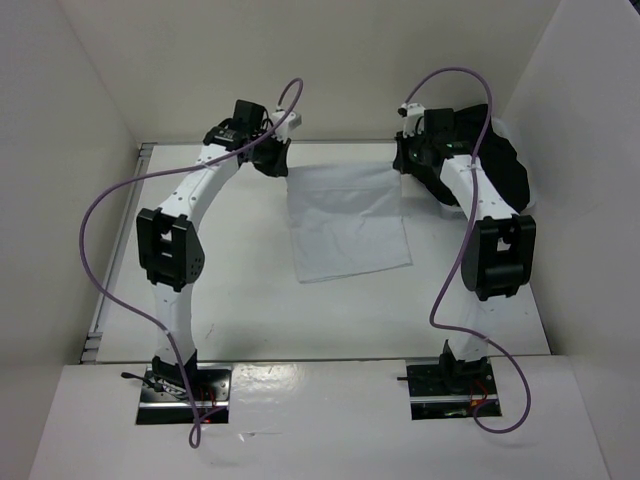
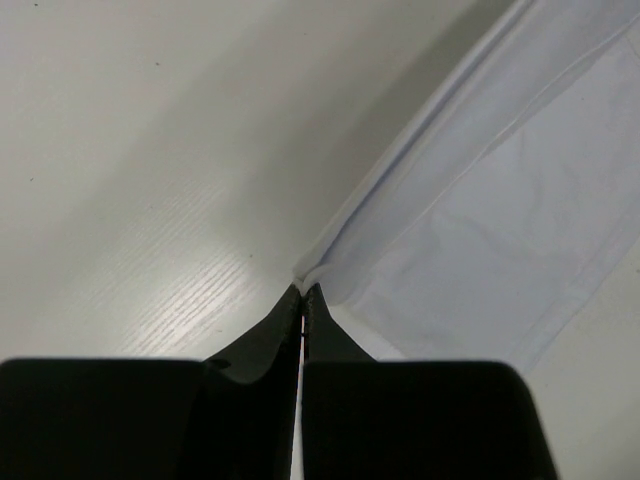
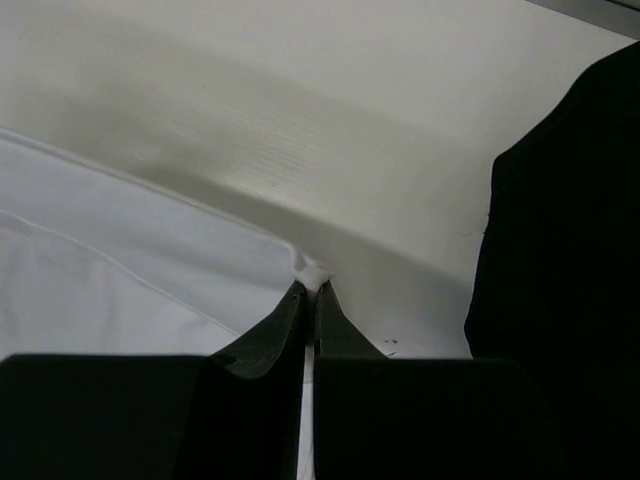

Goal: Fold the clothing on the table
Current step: Fold the skirt

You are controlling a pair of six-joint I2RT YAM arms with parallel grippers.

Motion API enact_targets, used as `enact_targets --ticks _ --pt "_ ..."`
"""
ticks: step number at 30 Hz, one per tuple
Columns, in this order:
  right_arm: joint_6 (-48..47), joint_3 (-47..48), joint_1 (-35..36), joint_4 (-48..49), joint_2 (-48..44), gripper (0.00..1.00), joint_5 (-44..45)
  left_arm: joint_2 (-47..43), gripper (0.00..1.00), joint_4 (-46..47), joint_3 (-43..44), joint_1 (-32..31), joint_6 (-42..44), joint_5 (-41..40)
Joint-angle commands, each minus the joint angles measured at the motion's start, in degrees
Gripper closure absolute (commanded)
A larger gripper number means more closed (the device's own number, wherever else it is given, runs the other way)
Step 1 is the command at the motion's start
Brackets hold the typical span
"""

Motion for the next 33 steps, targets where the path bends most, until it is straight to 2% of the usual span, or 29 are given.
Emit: enact_targets --ticks 1,5,8,10,12,13,17,21,25,33 --pt "1.0 -0.9 -1.1 4.1 -4.8 1.00 4.9 2.0 1.00 0.1 4.5 -0.7 -2.4 -4.0" --pt "1.0 -3.1 -1.1 4.6 -6.0 1.00 5.6 4.6 1.00 2.1 7.9 -0.7 -4.2 -7.1" --pt "0.5 -4.3 -1.1 4.6 -6.6 1.00 6.2 7.8 1.00 -0.8 14.9 -1.3 -4.7 -7.1" --pt "-0.6 -4.8 -1.1 4.6 -7.3 1.00 6.2 8.4 1.00 -2.9 18.4 -1.3 -5.3 -4.2" --pt "-1.4 -4.8 -1.1 4.0 -7.9 1.00 6.2 7.9 1.00 -2.9 17.8 -2.1 -5.3 -2.6" --pt "-2.6 -5.4 -1.1 3.1 -8.5 1.00 6.2 7.0 1.00 -2.9 16.3 -2.1 -5.3 -1.8" --pt "-5.4 -6.2 -1.1 1.7 -9.6 1.00 4.4 -1.9 1.00 0.8 -0.3 -5.3 -3.4 -1.2" --pt "-7.6 -7.3 -1.6 0.2 -10.1 1.00 3.2 -7.0 1.00 1.5 -10.9 -5.3 -1.9 -1.2" --pt "-9.9 -9.4 -1.6 -0.9 -10.1 1.00 2.6 -11.6 1.00 2.7 -18.6 -5.3 0.0 -1.8" --pt "-16.7 -8.9 -1.6 -12.4 -10.1 1.00 -3.5 -14.6 1.00 2.7 -25.3 -5.3 1.7 -2.9"
